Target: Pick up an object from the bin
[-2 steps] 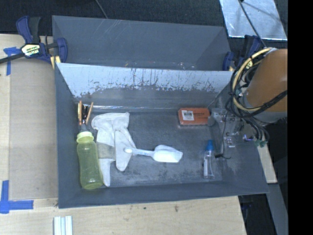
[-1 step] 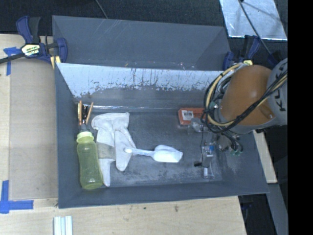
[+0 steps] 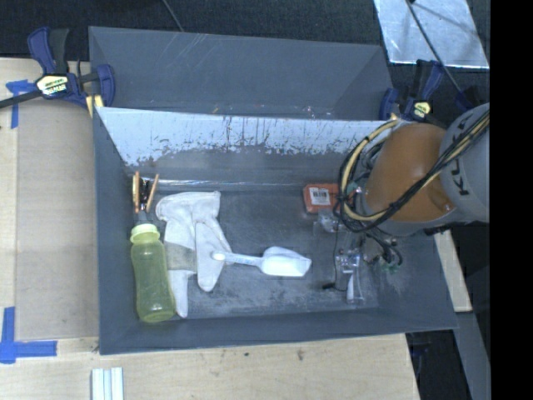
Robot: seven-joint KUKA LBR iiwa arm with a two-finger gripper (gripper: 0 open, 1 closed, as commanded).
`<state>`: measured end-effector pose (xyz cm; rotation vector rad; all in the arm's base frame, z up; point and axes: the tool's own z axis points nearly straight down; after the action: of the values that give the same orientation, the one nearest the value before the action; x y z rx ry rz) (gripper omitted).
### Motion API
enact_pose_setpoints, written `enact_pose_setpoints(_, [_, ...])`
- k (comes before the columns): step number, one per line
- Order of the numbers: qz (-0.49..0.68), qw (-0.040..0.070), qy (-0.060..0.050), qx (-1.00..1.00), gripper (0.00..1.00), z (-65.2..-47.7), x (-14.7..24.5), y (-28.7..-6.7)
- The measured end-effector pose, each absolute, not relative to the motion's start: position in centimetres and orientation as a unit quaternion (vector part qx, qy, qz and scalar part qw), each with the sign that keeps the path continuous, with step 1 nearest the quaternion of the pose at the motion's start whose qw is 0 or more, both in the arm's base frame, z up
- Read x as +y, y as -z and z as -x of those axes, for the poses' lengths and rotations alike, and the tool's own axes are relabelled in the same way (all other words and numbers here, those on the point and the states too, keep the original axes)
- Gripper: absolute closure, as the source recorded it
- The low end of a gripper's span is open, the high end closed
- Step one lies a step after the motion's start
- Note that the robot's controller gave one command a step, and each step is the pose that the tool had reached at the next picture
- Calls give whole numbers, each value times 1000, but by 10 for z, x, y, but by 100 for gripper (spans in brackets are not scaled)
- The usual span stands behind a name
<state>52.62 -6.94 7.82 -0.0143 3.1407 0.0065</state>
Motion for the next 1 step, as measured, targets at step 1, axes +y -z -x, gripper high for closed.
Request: enact_pose_setpoints(1, [-14,0,2,1000,0,-516,-47,-78])
